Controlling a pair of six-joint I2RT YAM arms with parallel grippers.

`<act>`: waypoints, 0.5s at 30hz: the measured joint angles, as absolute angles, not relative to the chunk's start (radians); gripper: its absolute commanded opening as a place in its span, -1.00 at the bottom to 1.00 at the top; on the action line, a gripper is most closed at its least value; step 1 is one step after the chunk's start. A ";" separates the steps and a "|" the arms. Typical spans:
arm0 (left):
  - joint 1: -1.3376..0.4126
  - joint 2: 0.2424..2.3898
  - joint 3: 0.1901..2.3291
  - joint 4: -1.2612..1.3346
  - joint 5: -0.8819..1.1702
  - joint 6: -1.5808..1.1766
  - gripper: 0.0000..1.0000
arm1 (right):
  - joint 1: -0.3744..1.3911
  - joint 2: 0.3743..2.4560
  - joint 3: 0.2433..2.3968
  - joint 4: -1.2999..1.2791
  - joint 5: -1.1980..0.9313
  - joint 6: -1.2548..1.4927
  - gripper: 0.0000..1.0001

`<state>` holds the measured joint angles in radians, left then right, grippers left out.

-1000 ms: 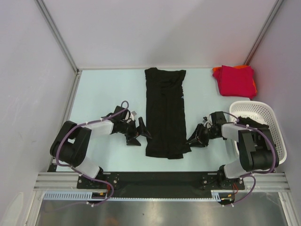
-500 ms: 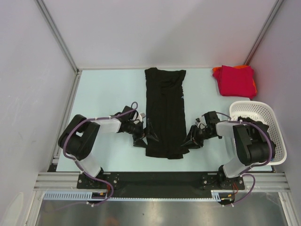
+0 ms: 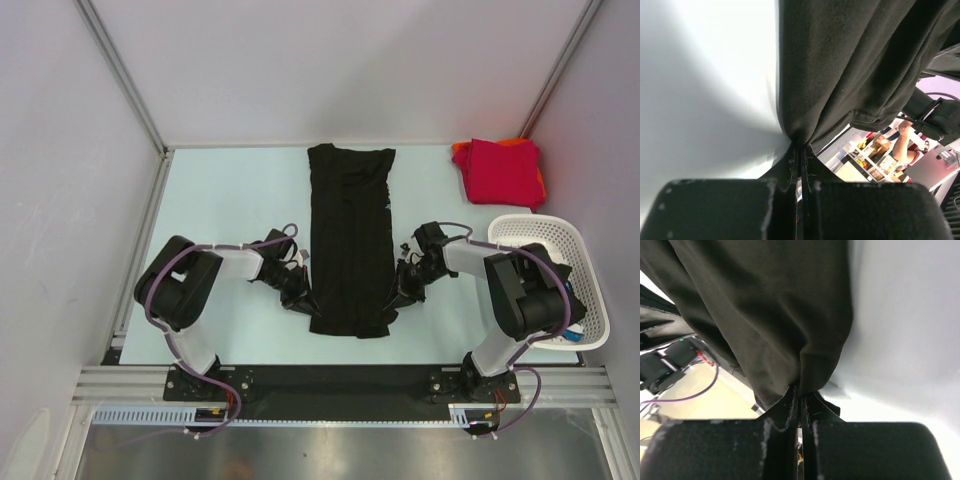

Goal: Fold and stack the t-shirts
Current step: Grab the bottom of the folded rectangular tshirt with both arms

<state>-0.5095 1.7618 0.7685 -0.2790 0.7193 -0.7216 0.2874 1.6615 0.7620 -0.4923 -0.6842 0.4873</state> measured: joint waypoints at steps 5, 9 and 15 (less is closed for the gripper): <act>-0.509 1.768 0.786 -0.318 0.713 -0.700 -0.97 | 0.306 1.663 0.803 -0.586 -0.604 0.449 -0.92; -0.508 1.781 0.799 -0.339 0.715 -0.688 -0.64 | 0.312 1.670 0.802 -0.626 -0.579 0.432 -0.77; -0.505 1.790 0.827 -0.363 0.773 -0.686 0.59 | 0.337 1.676 0.802 -0.647 -0.579 0.428 -0.40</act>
